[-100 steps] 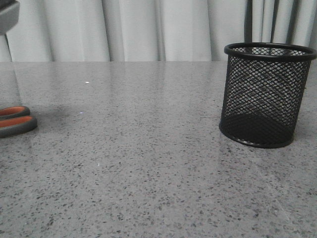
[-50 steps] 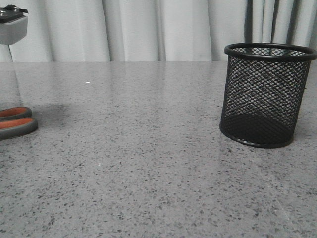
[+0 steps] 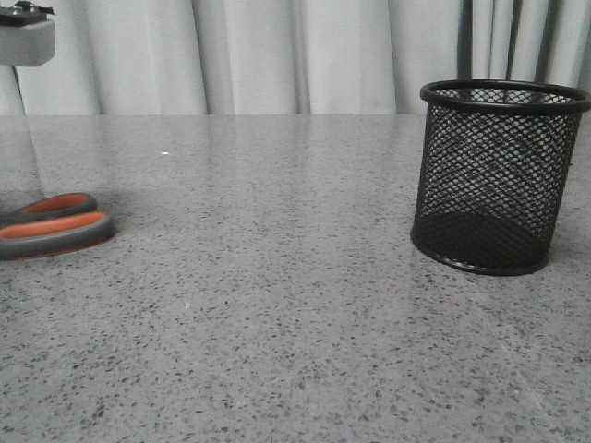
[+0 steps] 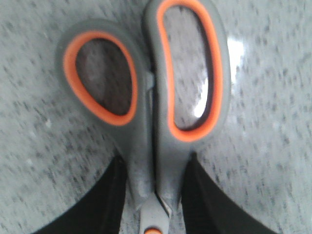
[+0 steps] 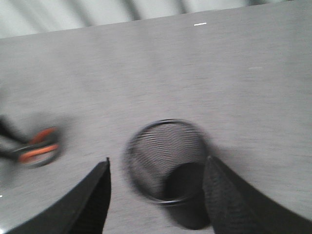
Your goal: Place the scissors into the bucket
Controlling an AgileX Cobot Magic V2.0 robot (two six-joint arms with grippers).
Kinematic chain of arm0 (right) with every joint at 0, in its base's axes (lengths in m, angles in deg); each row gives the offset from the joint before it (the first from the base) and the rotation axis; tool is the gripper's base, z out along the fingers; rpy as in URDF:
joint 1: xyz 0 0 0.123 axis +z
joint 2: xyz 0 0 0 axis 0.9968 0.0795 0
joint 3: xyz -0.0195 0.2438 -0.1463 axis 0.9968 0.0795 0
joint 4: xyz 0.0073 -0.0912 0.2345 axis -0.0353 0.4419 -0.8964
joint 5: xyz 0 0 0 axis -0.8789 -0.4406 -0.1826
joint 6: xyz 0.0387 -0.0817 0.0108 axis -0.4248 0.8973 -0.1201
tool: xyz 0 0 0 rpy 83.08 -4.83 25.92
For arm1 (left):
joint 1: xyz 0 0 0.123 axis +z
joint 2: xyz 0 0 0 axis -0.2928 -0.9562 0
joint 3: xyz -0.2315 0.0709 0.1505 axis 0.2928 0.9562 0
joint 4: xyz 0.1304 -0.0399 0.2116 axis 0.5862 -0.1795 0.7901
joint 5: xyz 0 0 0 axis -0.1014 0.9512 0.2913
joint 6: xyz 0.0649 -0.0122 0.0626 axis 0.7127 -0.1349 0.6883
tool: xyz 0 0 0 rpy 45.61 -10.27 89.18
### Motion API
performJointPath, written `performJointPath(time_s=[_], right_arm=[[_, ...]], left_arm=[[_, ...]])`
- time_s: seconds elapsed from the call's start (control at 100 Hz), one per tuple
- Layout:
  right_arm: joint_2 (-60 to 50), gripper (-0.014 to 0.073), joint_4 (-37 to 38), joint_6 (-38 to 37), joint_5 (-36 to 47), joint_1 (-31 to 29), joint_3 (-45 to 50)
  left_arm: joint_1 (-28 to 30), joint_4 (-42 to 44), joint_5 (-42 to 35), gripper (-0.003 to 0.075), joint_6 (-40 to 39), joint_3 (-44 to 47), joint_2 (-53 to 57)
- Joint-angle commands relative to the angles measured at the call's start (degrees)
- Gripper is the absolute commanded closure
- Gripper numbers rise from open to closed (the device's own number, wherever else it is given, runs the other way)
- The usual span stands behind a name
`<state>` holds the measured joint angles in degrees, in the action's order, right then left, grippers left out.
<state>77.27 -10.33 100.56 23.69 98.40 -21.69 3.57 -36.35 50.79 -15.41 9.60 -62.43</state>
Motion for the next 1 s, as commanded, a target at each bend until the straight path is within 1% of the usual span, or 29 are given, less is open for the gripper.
performJointPath(time_s=[0.0,0.05,0.12,0.23,0.32,0.45,0.62,0.74,0.99], right_arm=[[0.22,0.0215,-13.43,8.92,2.39,2.81,-2.12],[0.22,0.0215,-18.90,11.35,3.02,4.88,-2.12],[0.22,0.0215,-21.83,12.84,4.92,7.83,-2.12],[0.39,0.0215,-21.85,12.94,7.93,11.90,-2.12],[1.99,0.0215,-21.85,12.94,8.80,14.59,-2.41],[6.60,0.0214,-22.07,12.94,8.30,18.50,-4.59],[14.13,0.0211,-22.07,12.94,8.72,24.40,-9.75],[18.23,0.0211,-21.96,12.94,10.03,25.53,-12.77],[23.46,0.0211,-21.65,13.50,11.70,25.53,-15.95]], left_arm=[[-1.24,-3.20,-3.24,0.0740,-0.51,-0.81,4.26],[-1.63,-3.20,-3.92,0.0740,-0.51,-0.81,6.46],[-2.66,-3.48,-5.19,0.0740,-0.51,-0.81,9.89],[-5.16,-3.57,-7.26,0.0740,-0.51,-0.81,15.13],[-7.23,-3.57,-8.35,0.0740,-0.51,-0.81,18.82],[-11.02,-4.37,-9.77,0.0740,-0.51,-0.81,23.29],[-15.61,-4.50,-13.33,0.0740,-0.51,-0.81,27.79],[-17.42,-4.50,-13.85,0.0740,-0.51,-0.81,29.55],[-17.84,-6.01,-13.85,0.0740,-0.51,-0.81,32.09]])
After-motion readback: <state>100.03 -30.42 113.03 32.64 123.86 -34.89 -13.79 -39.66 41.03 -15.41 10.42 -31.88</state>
